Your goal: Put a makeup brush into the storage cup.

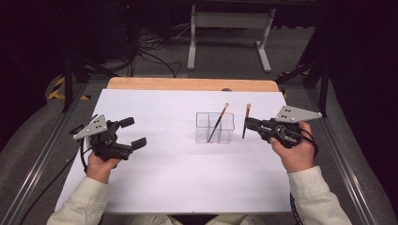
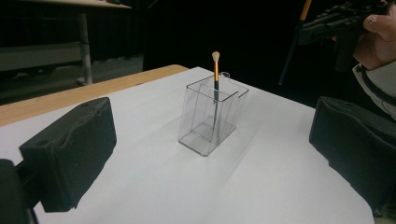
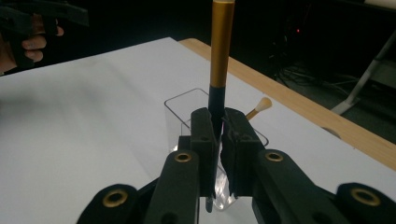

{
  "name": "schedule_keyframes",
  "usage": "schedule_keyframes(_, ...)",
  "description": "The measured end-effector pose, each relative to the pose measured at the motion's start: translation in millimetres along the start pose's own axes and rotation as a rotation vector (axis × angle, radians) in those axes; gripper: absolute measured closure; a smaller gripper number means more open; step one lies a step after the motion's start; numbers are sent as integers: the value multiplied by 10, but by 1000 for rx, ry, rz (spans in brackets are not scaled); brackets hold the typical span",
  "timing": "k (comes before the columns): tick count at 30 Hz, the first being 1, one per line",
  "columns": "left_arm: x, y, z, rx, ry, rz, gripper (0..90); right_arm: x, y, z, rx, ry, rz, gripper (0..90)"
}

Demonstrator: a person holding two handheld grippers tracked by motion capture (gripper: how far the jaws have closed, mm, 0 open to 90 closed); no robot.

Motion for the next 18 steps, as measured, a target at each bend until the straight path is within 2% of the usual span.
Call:
schedule_keyframes(1, 0, -1, 1, 0, 2, 0, 15, 24, 2, 4, 3, 24, -4, 834)
schedule_keyframes(10, -6, -2, 7, -2, 4, -1, 15, 125, 25, 54, 12, 75, -7, 834)
schedule_keyframes(18, -22, -18, 5, -1, -1, -5, 15, 157, 41, 157, 23, 79, 6, 834)
Point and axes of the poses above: each handheld gripper's, and its own axes: z roughly forward along the jaws, x roughly out of its top, y roughly to its right, the point moved 8 cm from there along z, roughly forward along the jaws, and after that the axes turned 9 degrees about z, right-handed, at the moved point
